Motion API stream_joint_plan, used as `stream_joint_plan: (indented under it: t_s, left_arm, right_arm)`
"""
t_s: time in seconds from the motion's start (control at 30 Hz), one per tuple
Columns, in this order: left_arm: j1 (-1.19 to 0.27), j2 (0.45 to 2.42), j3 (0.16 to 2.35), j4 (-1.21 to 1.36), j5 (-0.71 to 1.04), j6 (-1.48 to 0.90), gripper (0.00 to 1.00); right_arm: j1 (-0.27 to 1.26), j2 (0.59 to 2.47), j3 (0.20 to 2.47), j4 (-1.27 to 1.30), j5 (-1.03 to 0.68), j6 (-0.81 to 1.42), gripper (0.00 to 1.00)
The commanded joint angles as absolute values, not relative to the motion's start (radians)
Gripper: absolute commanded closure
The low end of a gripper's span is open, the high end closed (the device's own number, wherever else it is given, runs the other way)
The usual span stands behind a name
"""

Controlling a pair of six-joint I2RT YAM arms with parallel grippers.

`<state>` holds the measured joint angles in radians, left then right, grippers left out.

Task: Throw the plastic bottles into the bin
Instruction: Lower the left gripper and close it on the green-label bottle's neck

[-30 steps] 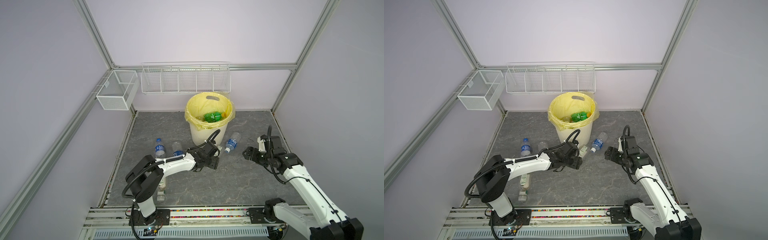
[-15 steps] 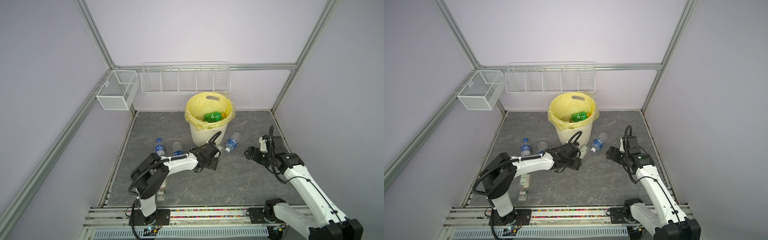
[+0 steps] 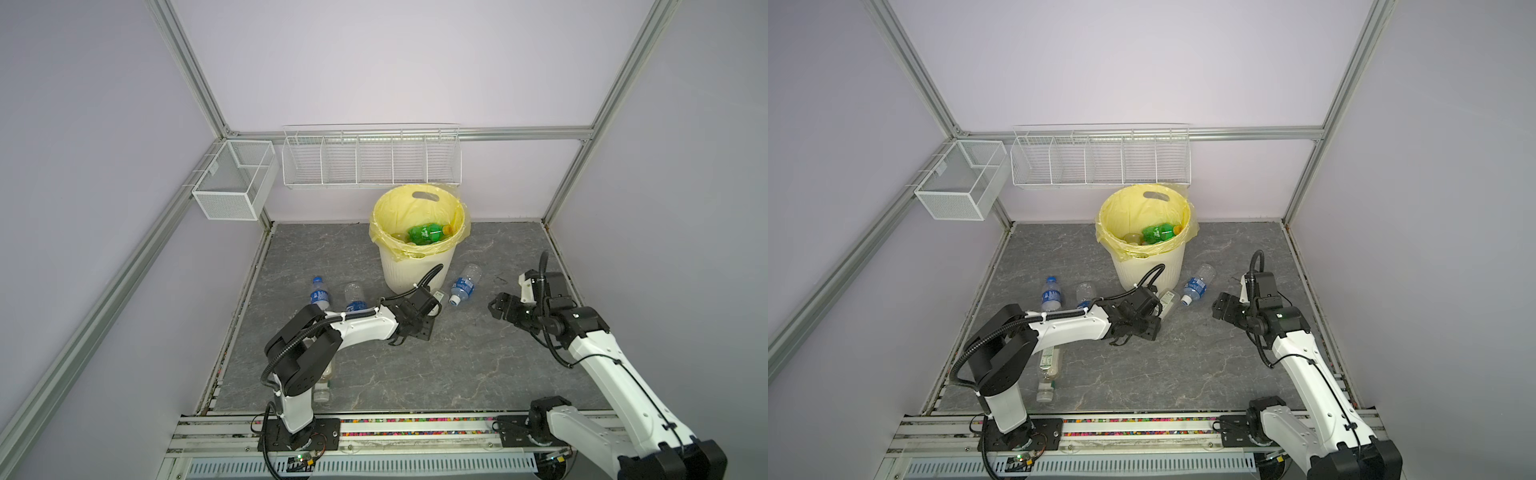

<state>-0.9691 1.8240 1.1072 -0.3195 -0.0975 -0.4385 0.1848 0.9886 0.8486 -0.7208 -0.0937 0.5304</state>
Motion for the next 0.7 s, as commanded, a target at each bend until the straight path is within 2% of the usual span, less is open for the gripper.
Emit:
stream_joint_plan:
  t_s: [0.0, 0.23, 0.4, 0.67]
  left_arm:
    - [-0.974, 1.842, 1.121, -0.321, -0.127, -0.451, 0.45]
    - [-0.974, 1.834, 1.111, -0.311, -0.124, -0.459, 0.57]
    - [-0.974, 1.823, 1.103, -0.308, -0.115, -0.460, 0.62]
    - [-0.980, 1.775, 1.069, -0.296, -0.109, -0.472, 0.65]
  right_arm:
    - [0.179, 0.970, 0.853, -0.730, -0.087, 0.525, 0.11]
    - [0.178, 0.965, 0.850, -0.733, -0.087, 0.526, 0.11]
    - [0.178, 0.964, 0.849, -0.732, -0.086, 0.527, 0.12]
    - [0.177, 0.962, 0.845, -0.730, -0.088, 0.534, 0.12]
